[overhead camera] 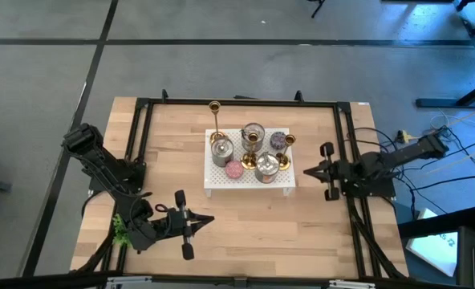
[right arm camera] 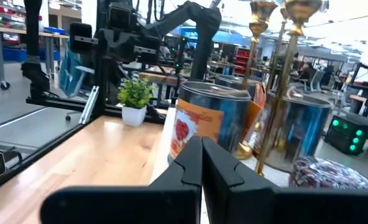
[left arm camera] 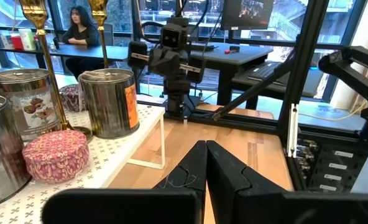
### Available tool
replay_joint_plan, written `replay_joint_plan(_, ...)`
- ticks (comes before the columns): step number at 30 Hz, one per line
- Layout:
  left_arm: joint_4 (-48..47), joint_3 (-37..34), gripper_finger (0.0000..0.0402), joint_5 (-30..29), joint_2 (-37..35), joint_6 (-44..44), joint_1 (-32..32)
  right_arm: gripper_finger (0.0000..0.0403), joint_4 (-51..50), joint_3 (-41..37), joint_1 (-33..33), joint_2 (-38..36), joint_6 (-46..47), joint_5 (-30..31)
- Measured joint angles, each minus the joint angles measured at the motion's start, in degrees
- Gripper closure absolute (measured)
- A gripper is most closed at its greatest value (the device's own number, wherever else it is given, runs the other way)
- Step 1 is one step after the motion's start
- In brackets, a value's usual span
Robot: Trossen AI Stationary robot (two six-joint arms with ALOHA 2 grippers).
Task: Pick & Place candle stick holders
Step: Return to Home Position
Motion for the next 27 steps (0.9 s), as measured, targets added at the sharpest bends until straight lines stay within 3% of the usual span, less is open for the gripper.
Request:
replay_joint_plan(10, 0.0, 0.0, 0.0399, 0.0, 0.0, 0.0, 0.0, 0.0403, -3.2, 0.0, -12.4, 0.0, 4.4, -11.7)
replay_joint_plan(16, -1.1, 0.0, 0.0399, 0.1, 0.0, -1.0, -0.1, 0.0403, -3.7, -0.2, -15.8, 0.0, 5.5, -12.2)
replay_joint_plan(23, -1.3, 0.0, 0.04, 0.0, 0.0, -1.5, -0.6, 0.0403, 4.3, -5.4, -16.1, -0.6, 5.6, -12.1)
replay_joint_plan(27, -1.4, 0.0, 0.04, 0.0, 0.0, -1.5, -0.8, 0.0403, 3.3, -5.3, -16.2, -0.7, 6.6, -12.1)
